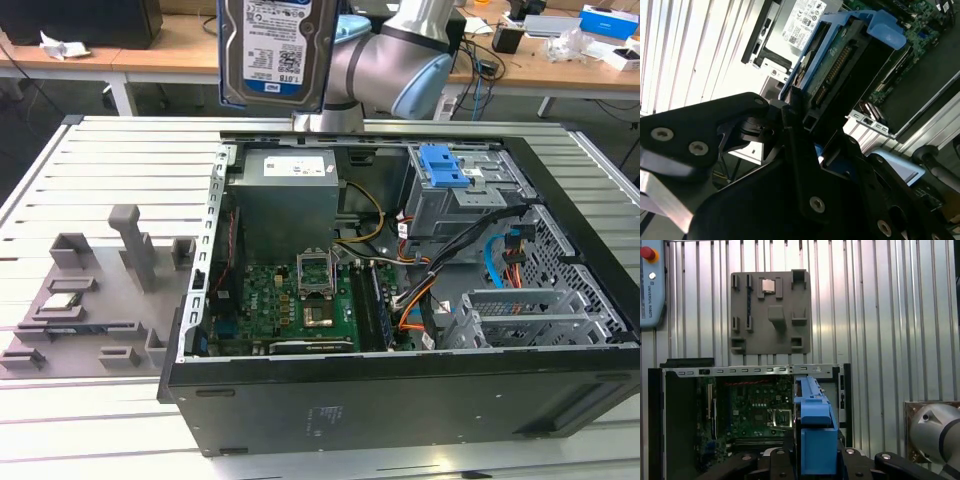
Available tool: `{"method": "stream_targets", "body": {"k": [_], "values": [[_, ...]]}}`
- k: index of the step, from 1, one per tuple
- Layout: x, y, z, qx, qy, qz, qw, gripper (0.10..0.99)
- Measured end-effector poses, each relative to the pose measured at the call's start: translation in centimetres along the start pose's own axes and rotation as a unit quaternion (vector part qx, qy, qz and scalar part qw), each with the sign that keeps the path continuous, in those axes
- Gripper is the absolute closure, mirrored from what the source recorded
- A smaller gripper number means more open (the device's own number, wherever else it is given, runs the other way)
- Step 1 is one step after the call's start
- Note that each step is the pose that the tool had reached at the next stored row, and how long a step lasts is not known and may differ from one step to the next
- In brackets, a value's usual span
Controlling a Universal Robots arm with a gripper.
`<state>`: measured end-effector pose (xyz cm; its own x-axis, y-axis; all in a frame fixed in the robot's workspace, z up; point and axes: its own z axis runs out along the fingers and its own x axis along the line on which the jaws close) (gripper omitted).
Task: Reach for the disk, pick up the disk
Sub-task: 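Pick up the disk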
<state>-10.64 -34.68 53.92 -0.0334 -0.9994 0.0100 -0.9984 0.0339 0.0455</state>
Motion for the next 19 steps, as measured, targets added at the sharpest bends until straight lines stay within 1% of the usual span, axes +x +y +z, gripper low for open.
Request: {"method": "stream_targets", "body": {"k": [3,6,7,9,10,14,16,17,19], "values": [[-0.03,-0.95,-0.05,0.0,0.0001,0.0,1.0,0.722],[-0.06,-1.75,-0.08,0.0,0.0,0.0,1.0,0.722],[-0.07,-2.25,-0.1,-0.0001,0.0001,0.0,1.0,0.722],[-0.1,-2.86,-0.13,-0.0001,0.0001,0.0,1.0,0.722],[-0.11,-3.35,-0.16,-0.0001,0.0002,0.0,1.0,0.722],[-0.15,-4.58,-0.21,-0.0002,0.0002,0.0,1.0,0.722],[-0.19,-5.63,-0.26,-0.0002,0.0003,0.0,1.0,0.722],[-0.2,-6.03,-0.28,-0.0002,0.0003,0.0,1.0,0.722],[-0.22,-6.52,-0.3,-0.0002,0.0003,0.0,1.0,0.722]]}}
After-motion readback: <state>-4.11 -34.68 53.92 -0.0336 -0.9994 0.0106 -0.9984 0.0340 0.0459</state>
